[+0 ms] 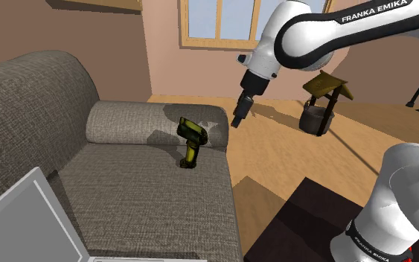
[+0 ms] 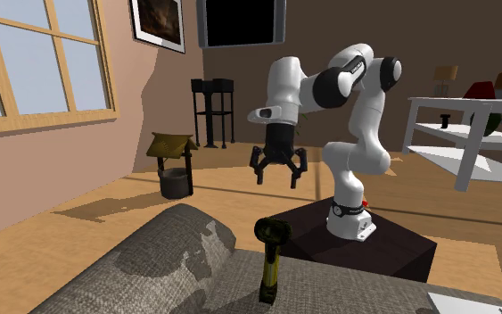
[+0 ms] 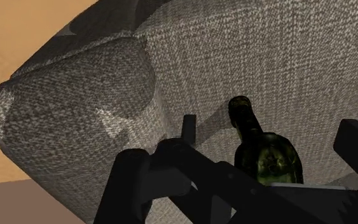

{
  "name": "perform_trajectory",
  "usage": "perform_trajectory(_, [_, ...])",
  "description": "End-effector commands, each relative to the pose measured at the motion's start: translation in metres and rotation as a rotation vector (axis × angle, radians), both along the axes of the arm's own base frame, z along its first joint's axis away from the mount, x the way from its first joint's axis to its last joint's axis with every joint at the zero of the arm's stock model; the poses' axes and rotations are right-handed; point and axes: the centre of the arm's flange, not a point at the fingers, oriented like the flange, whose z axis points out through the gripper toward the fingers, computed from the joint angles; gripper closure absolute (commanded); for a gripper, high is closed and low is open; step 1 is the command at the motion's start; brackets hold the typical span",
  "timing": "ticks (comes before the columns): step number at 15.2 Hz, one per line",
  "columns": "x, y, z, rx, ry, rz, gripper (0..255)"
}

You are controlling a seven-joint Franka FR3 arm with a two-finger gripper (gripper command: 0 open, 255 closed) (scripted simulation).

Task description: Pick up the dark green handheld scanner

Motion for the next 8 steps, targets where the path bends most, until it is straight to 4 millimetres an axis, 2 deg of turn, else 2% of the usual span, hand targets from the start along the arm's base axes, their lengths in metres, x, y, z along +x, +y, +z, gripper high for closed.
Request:
perform_trajectory(1, [0.016, 0.012, -0.012, 0.032, -0.034, 0.056, 0])
perform_trajectory(7, [0.053, 0.057, -0.037, 0.128, -0.124, 0.222, 0])
perform_trajectory(8, [0.054, 0.059, -0.038, 0.132, -0.127, 0.228, 0])
